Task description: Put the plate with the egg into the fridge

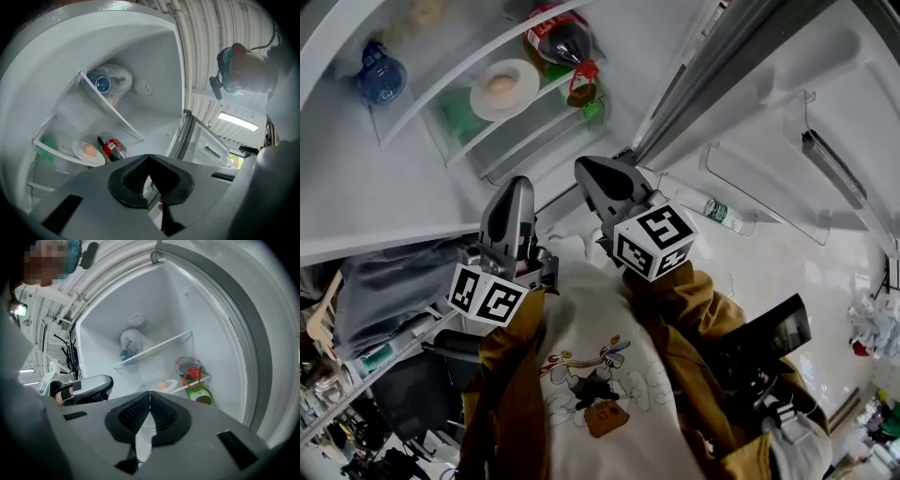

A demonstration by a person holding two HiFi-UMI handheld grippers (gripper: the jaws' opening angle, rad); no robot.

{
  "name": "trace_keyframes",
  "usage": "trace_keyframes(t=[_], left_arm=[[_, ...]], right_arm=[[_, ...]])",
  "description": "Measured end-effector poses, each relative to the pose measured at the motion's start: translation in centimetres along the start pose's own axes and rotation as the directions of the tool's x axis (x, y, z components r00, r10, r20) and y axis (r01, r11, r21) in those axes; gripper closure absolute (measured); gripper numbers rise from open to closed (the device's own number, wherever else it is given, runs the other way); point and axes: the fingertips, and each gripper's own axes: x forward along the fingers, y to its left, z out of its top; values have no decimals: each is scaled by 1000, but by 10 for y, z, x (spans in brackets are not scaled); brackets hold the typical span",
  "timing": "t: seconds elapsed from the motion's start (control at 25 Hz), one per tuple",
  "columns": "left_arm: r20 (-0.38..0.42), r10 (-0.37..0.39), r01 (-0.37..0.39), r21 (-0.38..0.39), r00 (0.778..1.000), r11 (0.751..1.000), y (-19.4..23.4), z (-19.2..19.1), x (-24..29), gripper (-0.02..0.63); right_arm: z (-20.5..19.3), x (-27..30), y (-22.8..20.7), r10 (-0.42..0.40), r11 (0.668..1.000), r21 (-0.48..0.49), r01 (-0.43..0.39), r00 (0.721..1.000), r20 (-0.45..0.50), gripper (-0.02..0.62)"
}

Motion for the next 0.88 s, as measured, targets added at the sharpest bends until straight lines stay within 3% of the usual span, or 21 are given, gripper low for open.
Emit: trace_keyframes(t=[0.28, 0.64, 0.88], left_arm=[[-21, -7, 7, -10, 1000, 1000, -3, -11, -4, 598], [-33, -12, 11, -25, 999, 1000, -6, -21, -2, 599], [-44, -18, 18, 6, 999, 1000, -9, -23, 1, 598]], right_arm=[[-1, -3, 8, -29, 995, -96, 26, 999, -27, 591], [5, -1, 7, -33, 993, -114, 31, 999, -16, 591], [6, -2, 5, -40, 993, -110, 39, 999, -7, 591]])
